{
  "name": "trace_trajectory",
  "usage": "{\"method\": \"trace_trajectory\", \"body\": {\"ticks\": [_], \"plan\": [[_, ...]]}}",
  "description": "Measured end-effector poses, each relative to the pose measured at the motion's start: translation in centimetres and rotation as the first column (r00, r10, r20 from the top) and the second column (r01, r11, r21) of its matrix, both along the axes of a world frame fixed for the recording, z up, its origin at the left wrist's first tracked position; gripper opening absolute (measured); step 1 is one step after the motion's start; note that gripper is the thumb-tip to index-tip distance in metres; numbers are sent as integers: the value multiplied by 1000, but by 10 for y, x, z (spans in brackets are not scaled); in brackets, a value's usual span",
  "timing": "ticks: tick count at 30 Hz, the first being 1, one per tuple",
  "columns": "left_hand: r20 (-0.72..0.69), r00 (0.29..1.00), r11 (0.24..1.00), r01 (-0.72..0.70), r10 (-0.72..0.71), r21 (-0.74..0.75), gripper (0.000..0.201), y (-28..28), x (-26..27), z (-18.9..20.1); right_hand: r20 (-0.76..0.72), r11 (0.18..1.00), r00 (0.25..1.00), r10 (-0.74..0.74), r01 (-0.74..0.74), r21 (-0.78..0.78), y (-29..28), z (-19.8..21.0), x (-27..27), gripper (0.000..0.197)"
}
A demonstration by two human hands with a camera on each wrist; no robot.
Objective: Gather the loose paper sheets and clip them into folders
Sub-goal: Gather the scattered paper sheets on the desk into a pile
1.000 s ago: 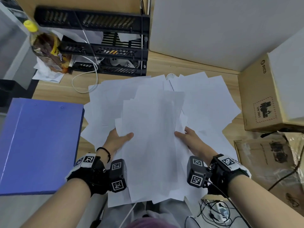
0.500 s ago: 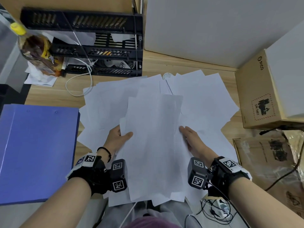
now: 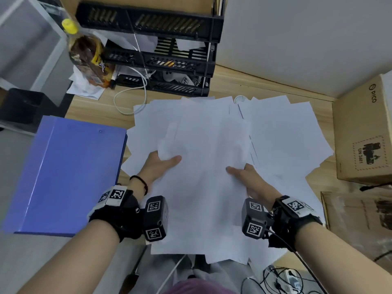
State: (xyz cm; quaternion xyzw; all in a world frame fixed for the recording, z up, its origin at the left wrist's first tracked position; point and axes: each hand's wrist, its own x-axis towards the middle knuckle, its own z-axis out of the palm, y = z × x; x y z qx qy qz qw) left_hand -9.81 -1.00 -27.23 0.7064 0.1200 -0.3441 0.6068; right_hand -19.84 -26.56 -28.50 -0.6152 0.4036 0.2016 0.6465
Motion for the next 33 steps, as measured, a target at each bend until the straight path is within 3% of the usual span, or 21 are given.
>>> {"method": "trace_trajectory", "body": {"ticks": [3,6,10,12,16,18,20,22,25,27,31,33], "plan": [[133,988,985,-56,79,-163,19,-14,26,51,205,991,972,-114,126,-45,-12,46,31,37],[265,959,927,9,98,-375,26,-25,42,98,420,984,891,-172,178,24,-19,101,45,34],[386,922,926,109,42,-362,33,-23,39,114,554,996,828,-89,68,58,-14,125,25,35],[384,922,939,166,-40,-301,39,-17,29,104,552,999,833,-34,37,5,-11,114,9,43],[425,886,958,260,-185,-125,34,-7,10,83,477,990,878,46,22,-136,-6,95,-13,36],[426,892,972,213,-150,-102,27,-8,6,81,469,982,882,52,42,-187,-3,99,-13,29],[402,913,981,138,-72,-137,13,-11,9,89,539,979,842,32,82,-186,0,112,-5,28],[393,919,974,108,-21,-199,13,-12,14,99,598,982,801,-16,125,-141,4,131,4,30],[380,923,950,58,66,-307,22,-9,20,108,595,983,795,-117,177,-44,7,145,12,33],[363,927,942,40,89,-333,29,-2,18,103,576,989,812,-93,141,-40,10,140,9,36],[308,951,972,91,-21,-215,54,25,3,72,459,997,888,39,-4,-76,16,100,-16,39],[257,963,978,122,-77,-167,48,30,-4,59,422,996,904,67,-36,-83,19,84,-26,43]]}}
